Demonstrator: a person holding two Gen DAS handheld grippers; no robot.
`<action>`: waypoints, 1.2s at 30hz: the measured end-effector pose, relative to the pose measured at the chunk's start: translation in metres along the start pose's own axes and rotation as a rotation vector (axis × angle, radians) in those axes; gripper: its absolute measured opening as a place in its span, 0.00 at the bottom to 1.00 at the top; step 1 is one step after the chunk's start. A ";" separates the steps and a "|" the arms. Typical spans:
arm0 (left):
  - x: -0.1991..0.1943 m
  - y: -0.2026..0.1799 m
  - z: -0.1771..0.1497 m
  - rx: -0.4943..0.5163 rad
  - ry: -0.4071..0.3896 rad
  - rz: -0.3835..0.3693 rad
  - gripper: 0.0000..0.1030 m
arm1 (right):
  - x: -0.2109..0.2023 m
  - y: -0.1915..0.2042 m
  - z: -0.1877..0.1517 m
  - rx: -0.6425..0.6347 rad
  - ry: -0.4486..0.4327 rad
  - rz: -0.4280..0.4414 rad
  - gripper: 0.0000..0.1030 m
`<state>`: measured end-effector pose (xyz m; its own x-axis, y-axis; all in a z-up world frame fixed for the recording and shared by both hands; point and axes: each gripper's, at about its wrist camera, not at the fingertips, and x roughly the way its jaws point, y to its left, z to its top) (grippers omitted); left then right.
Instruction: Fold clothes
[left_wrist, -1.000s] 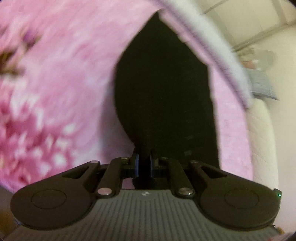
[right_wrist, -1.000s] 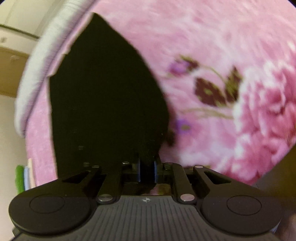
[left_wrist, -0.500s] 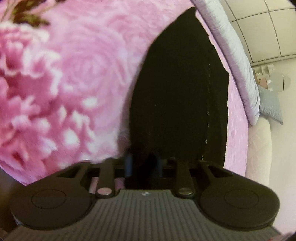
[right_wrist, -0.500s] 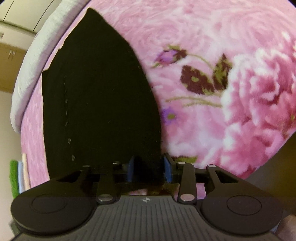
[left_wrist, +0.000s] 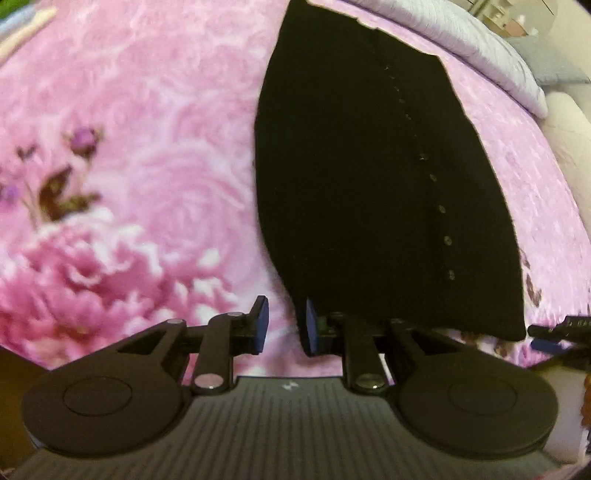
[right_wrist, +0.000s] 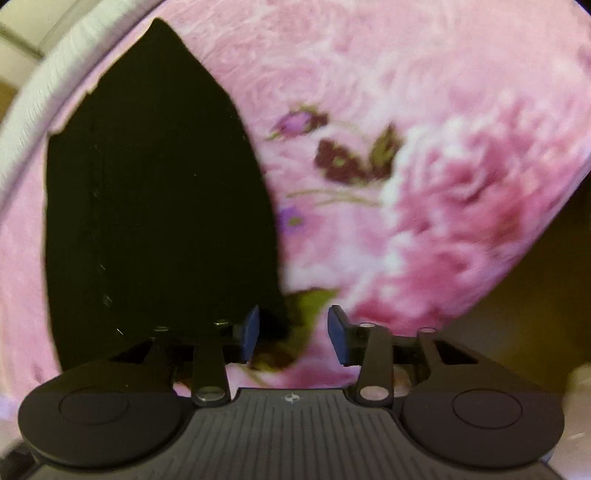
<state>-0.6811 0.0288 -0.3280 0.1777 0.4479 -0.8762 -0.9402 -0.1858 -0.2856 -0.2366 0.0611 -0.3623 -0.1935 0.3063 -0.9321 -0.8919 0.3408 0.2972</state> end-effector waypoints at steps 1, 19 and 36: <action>-0.005 -0.004 0.002 0.007 -0.014 -0.016 0.16 | -0.008 0.007 0.000 -0.038 -0.025 -0.009 0.38; 0.037 -0.029 -0.080 0.245 -0.302 -0.032 0.19 | 0.037 0.048 -0.089 -0.483 -0.420 -0.013 0.39; -0.084 -0.075 -0.156 0.328 -0.414 0.059 0.46 | -0.078 0.049 -0.156 -0.373 -0.522 0.047 0.86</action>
<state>-0.5803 -0.1313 -0.2931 0.0545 0.7649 -0.6418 -0.9984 0.0328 -0.0457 -0.3292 -0.0844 -0.3068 -0.0955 0.7375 -0.6686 -0.9877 0.0133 0.1558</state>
